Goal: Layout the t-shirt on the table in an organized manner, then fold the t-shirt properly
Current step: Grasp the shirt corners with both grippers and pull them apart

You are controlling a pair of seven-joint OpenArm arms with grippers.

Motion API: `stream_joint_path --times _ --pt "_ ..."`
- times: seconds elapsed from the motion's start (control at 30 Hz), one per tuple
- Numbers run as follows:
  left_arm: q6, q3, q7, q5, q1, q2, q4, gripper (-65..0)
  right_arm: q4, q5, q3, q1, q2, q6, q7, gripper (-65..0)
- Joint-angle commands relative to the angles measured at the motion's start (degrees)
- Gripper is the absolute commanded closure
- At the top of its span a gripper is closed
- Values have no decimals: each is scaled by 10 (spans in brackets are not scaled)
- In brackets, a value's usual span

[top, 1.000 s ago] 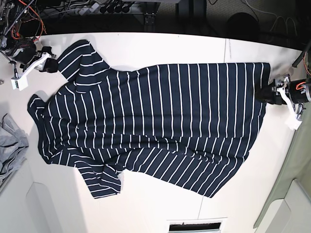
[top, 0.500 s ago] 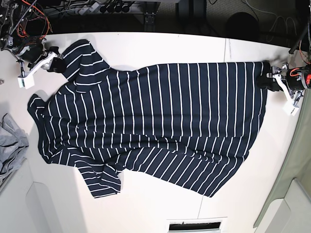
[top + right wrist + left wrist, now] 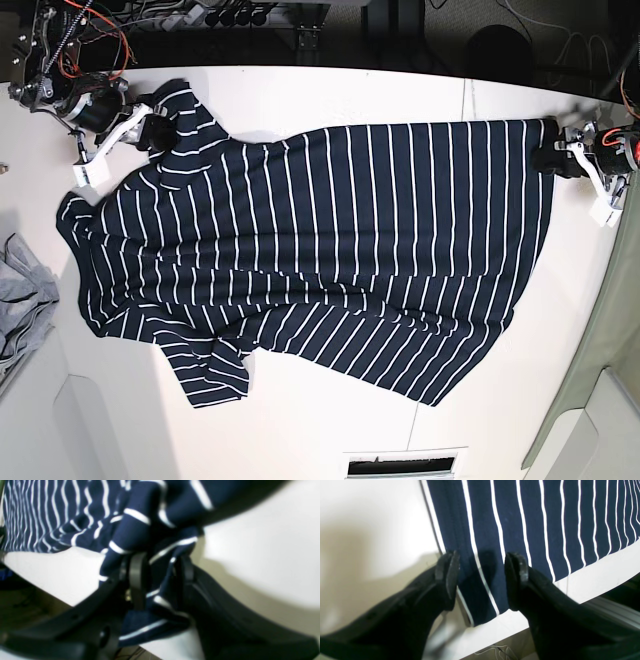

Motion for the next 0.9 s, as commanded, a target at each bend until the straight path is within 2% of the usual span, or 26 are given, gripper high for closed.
stream_joint_path --times 0.0,0.07,0.1,0.2,0.23,0.33,0.43,0.53,0.67,0.77,0.8,0.87 --pt "-1 -3 14 9 0 -14 4 -321 3 -11 -5 0 4 1 -17 -145" --pt "-1 -3 13 10 2 -14 4 -266 3 -10 -10 0 4 1 -16 -28" --pt "-1 -3 13 9 3 -14 4 -216 3 -11 -10 0 4 1 -12 0" --pt "-1 -3 13 7 3 -14 4 -31 3 -10 -10 0 4 0 -10 0" --pt "-1 -3 13 7 3 -14 4 0 3 -8 -10 0 4 0 -11 0" --pt "-1 -3 15 -7 3 -18 4 0 8 5 -9 -1 5 0 -34 0" --pt "-1 -3 46 -60 4 -33 5 0 24 31 -4 -13 5 2 -61 0" --pt "-1 -3 87 -133 10 -53 12 0 55 52 9 -43 5 2 -62 0" --pt "-1 -3 112 -203 31 -80 43 0 104 69 34 -80 4 2 -62 0" --pt "-1 -3 129 -228 39 -86 58 0 127 69 45 -93 5 2 -62 0" --pt "-1 -3 129 -226 39 -85 58 -22 130 68 45 -93 5 2 -61 0" --pt "-1 -3 122 -213 38 -85 58 -192 130 69 45 -93 5 2 -60 0"
